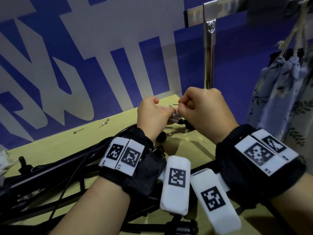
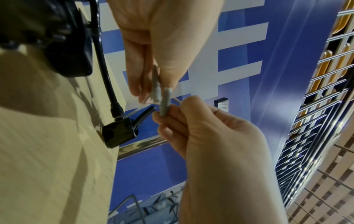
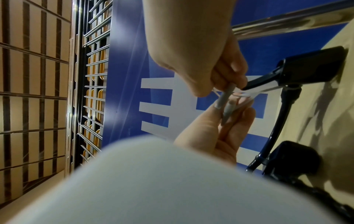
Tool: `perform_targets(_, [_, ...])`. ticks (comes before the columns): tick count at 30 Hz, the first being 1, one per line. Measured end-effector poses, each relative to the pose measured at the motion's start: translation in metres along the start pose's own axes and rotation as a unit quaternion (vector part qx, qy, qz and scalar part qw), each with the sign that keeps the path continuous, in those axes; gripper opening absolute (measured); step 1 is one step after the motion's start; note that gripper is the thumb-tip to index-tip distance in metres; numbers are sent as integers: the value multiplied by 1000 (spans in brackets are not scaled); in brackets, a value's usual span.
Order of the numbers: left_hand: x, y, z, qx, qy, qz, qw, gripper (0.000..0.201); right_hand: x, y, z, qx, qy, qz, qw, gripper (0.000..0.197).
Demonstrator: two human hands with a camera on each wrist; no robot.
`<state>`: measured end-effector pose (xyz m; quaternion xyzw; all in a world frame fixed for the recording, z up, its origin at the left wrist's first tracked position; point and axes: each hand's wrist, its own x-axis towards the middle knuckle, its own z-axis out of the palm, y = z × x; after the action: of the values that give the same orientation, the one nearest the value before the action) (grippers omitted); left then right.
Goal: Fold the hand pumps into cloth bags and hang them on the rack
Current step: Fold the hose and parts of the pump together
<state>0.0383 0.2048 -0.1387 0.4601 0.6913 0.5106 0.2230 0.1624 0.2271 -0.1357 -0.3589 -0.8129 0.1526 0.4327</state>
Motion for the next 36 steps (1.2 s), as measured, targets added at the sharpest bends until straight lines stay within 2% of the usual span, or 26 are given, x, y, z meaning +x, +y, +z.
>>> perform_targets(9, [-4, 4, -1, -8, 6, 12, 1000, 46, -3, 1, 3, 32, -1, -3, 999, 13])
perform_targets(13, [-4, 4, -1, -9, 11, 14, 1000, 37, -3, 1, 3, 23, -6, 0, 1000, 14])
perform_targets(16, [-2, 3, -1, 0, 12, 15, 1000, 44, -3, -1, 2, 17, -8, 6, 1000, 14])
perform_targets(17, [-1, 1, -2, 4, 10, 20, 1000, 41, -3, -2, 1, 12, -12, 7, 1000, 14])
perform_targets(19, [1, 0, -2, 28, 11, 42, 999, 30, -3, -5, -1, -7, -29, 6, 1000, 13])
perform_targets(23, [4, -2, -1, 110, 38, 109, 987, 36, 4, -18, -10, -95, -82, -4, 992, 17])
perform_targets(27, [4, 2, -1, 183, 52, 161, 968, 36, 12, -38, -15, -200, -134, -46, 969, 19])
perform_targets(31, [4, 1, -3, 255, 65, 222, 939, 14, 18, -48, -11, -243, -154, -69, 955, 11])
perform_targets(32, [5, 1, -3, 253, 67, 228, 938, 15, 19, -49, -11, -249, -158, -71, 953, 12])
perform_targets(36, [3, 0, -3, 255, 67, 241, 934, 40, 18, -53, -9, -253, -181, -81, 947, 20])
